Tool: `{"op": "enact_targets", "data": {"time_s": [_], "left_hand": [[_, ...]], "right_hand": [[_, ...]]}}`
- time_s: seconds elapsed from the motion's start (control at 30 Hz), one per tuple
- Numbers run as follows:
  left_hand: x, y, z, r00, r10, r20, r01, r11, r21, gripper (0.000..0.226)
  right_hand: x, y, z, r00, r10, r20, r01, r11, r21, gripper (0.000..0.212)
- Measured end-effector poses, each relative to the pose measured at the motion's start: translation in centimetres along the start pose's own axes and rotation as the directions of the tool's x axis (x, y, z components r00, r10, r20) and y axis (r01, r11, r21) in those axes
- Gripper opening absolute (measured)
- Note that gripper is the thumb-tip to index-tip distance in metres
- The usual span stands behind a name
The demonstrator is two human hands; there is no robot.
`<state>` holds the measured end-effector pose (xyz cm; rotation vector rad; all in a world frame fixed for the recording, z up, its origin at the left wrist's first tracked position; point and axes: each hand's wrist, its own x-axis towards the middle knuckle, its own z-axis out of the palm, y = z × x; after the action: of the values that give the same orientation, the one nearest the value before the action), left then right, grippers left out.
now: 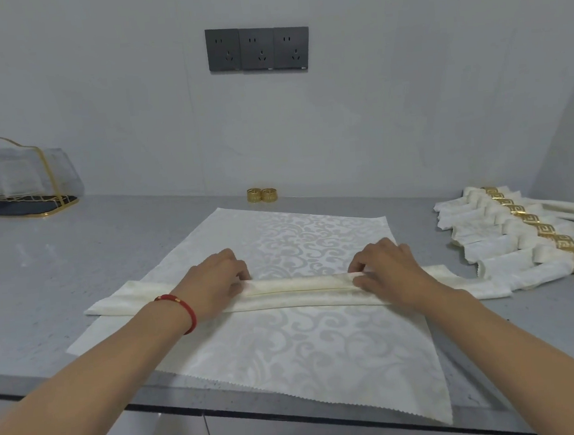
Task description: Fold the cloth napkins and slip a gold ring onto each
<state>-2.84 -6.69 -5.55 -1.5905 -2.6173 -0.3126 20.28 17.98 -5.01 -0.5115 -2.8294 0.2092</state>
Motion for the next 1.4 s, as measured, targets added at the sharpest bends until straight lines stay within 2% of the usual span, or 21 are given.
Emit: {"op": "enact_targets", "data": {"time_s": [0.1,0.2,0.27,0.37,0.57,0.63,0.7,0.8,0.87,0.93,1.0,1.03,1.1,1.23,1.33,1.4], "left_hand": [[-0.8,1.0,-0.1,0.995,0.066,-0.075,-0.049,0.976,0.211,0.017],[-1.7,1.5,-0.4,0.975,0.181,-0.13,-0.125,0.928,0.352,0.033],[-2.3,1.7,-0.5,0.956,0.274,-0.109,-0.203,0.88,0.428,0.049],[-3.3,2.1,-0.4,0.947,0.313,-0.073,-0.236,0.83,0.505,0.054],[-4.8,3.0,0.1,0.978,0.193,-0.085,-0.153,0.927,0.343,0.013],[-5.7,3.8,0.1,0.981,0.16,-0.112,-0.129,0.961,0.243,0.014],[-6.6,4.4,0.6,0.973,0.156,-0.171,-0.139,0.984,0.108,0.024],[-6.9,4.8,1.7,0.954,0.184,-0.237,-0.158,0.98,0.124,0.043],[-6.5,4.8,2.4,0.95,0.156,-0.27,-0.125,0.984,0.127,0.034],[-6.1,4.7,2.4,0.948,0.12,-0.293,-0.081,0.987,0.14,0.024],[-5.7,4.7,2.1,0.951,0.061,-0.304,-0.017,0.989,0.147,0.02],[-5.5,4.8,2.1,0.947,0.035,-0.321,0.014,0.989,0.149,0.02],[-5.5,5.0,1.9,0.932,-0.009,-0.362,0.059,0.99,0.127,0.02],[-5.7,5.1,1.8,0.917,-0.05,-0.395,0.076,0.996,0.051,0.024],[-5.7,5.2,1.8,0.902,-0.043,-0.43,0.088,0.993,0.085,0.02],[-5.7,5.1,1.9,0.914,-0.019,-0.405,0.082,0.987,0.14,0.023]], "right_hand": [[-0.5,-0.7,0.2,0.998,-0.057,-0.042,0.051,0.989,-0.14,0.01],[-1.7,-1.3,0.6,0.971,-0.216,-0.102,0.168,0.922,-0.349,0.036],[-2.4,-1.7,0.7,0.949,-0.306,-0.082,0.231,0.846,-0.481,0.044],[-3.6,-2.2,0.7,0.918,-0.383,-0.098,0.282,0.807,-0.519,0.042],[-5.7,-1.6,1.2,0.954,-0.285,-0.095,0.232,0.899,-0.371,0.026],[-6.2,-1.9,1.4,0.951,-0.296,-0.088,0.245,0.898,-0.366,0.023],[-6.8,-2.0,1.3,0.945,-0.322,-0.061,0.276,0.883,-0.38,0.022],[-7.2,-1.8,1.1,0.939,-0.339,-0.055,0.295,0.878,-0.377,0.024],[-6.8,-1.4,0.8,0.939,-0.34,-0.053,0.305,0.892,-0.333,0.018],[-6.0,-0.8,0.3,0.952,-0.288,-0.106,0.27,0.95,-0.158,0.011],[-5.3,-0.5,0.0,0.969,-0.222,-0.106,0.218,0.975,-0.049,0.021],[-5.0,-0.5,0.0,0.97,-0.226,-0.093,0.22,0.973,-0.075,0.027],[-4.9,-0.9,0.3,0.963,-0.258,-0.076,0.244,0.956,-0.163,0.027],[-5.6,-1.9,0.3,0.936,-0.311,-0.166,0.242,0.91,-0.338,0.028],[-6.4,-2.4,0.6,0.898,-0.411,-0.154,0.286,0.814,-0.506,0.025],[-6.7,-2.6,0.6,0.89,-0.44,-0.118,0.309,0.773,-0.554,0.024]]}}
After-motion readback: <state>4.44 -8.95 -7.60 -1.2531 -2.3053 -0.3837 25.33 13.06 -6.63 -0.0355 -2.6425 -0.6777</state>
